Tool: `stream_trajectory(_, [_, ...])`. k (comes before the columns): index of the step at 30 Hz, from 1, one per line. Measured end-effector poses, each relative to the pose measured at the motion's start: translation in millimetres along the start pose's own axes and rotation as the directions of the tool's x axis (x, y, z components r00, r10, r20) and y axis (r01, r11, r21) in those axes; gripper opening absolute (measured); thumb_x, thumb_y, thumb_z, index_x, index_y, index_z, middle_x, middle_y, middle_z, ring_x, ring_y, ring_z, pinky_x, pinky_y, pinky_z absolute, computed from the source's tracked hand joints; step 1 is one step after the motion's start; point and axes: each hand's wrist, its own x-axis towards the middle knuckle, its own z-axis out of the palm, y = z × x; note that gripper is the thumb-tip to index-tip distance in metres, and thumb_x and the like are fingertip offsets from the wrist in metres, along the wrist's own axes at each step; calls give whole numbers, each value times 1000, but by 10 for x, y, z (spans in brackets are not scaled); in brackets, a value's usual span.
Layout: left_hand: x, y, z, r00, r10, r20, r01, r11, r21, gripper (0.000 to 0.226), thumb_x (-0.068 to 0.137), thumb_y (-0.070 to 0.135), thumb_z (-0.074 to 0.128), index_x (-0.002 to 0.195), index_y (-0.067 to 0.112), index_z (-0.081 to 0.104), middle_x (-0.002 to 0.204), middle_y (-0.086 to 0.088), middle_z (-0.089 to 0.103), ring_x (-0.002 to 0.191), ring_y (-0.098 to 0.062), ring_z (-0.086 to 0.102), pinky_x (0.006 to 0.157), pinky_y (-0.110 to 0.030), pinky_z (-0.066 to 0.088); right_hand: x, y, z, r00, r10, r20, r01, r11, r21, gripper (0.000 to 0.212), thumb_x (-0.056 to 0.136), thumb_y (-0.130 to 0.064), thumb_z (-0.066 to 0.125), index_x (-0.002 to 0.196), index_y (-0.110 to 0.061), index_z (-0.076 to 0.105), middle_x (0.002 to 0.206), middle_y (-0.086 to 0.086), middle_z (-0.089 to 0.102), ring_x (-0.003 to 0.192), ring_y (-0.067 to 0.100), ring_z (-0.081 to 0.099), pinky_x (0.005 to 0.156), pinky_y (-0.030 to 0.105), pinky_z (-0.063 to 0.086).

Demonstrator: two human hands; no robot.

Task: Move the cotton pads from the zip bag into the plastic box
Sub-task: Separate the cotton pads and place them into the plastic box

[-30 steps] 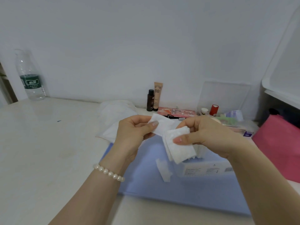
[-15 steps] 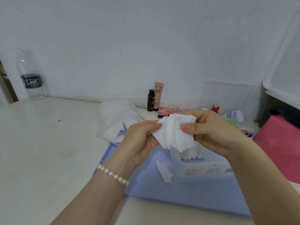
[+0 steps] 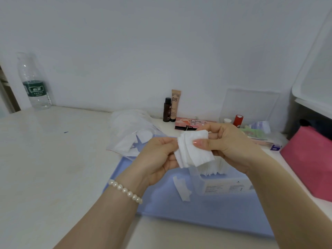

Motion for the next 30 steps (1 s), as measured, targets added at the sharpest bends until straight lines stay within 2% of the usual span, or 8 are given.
stream_trajectory(8, [-23,22,-3,996,-63,69,64,998,-21,25,97,10,43,99,1,66,96,-19,72,85,-26,71,73,-35,59,11,29,64,999,37,-30,-39,996,-86,21,71,-2,74,87,-11,63,73,1,74,68,12,70,55,21,54])
stream_trajectory(12, [9,20,-19,992,-105,64,105,994,3,48,98,39,35,102,1,65,99,-20,71,88,-28,70,78,-40,57,1,27,116,999,33,-38,-38,989,-143,22,69,-1,76,87,-9,64,73,2,74,68,13,70,57,23,55])
stream_trajectory(15, [10,21,-22,992,-100,77,98,995,31,58,82,54,44,97,3,68,99,-18,72,92,-28,70,84,-41,55,-1,38,143,997,22,-69,-34,985,-168,21,70,-3,77,86,-8,64,75,5,74,69,16,71,63,30,58])
stream_trajectory(18, [-40,2,-8,989,-25,144,12,996,87,39,70,24,67,105,4,65,98,-12,72,87,-22,70,77,-33,58,8,52,179,993,-20,-118,-13,962,-273,21,70,-6,78,86,-7,65,78,7,71,66,14,66,64,31,54])
stream_trajectory(20, [-37,-17,-12,995,4,104,-21,986,167,52,68,-5,73,115,7,57,97,-12,71,85,-22,70,75,-34,58,11,46,196,988,-71,-136,11,917,-399,22,68,-11,79,85,-14,64,76,-2,64,61,1,56,60,23,49])
stream_trajectory(22, [-46,-20,-2,996,14,90,-36,968,248,64,68,-19,68,120,14,51,91,-10,70,84,-22,68,78,-37,56,-9,9,188,991,-69,-113,5,871,-492,29,68,-16,78,92,-21,62,84,-7,58,62,-5,52,59,14,41])
stream_trajectory(26, [-80,-37,45,986,32,164,-101,897,431,75,69,-21,64,121,26,38,88,-7,65,79,-19,63,75,-31,54,-122,-110,175,998,69,6,-50,776,-629,28,68,-27,77,92,-21,65,87,-6,61,73,6,55,65,21,43])
stream_trajectory(30, [-101,-5,162,978,74,196,-168,837,521,75,69,-18,60,126,24,34,75,-1,63,66,-13,60,67,-27,50,-221,-249,122,997,67,-32,-70,702,-709,22,67,-27,79,80,-14,66,74,-1,63,64,10,53,61,27,42])
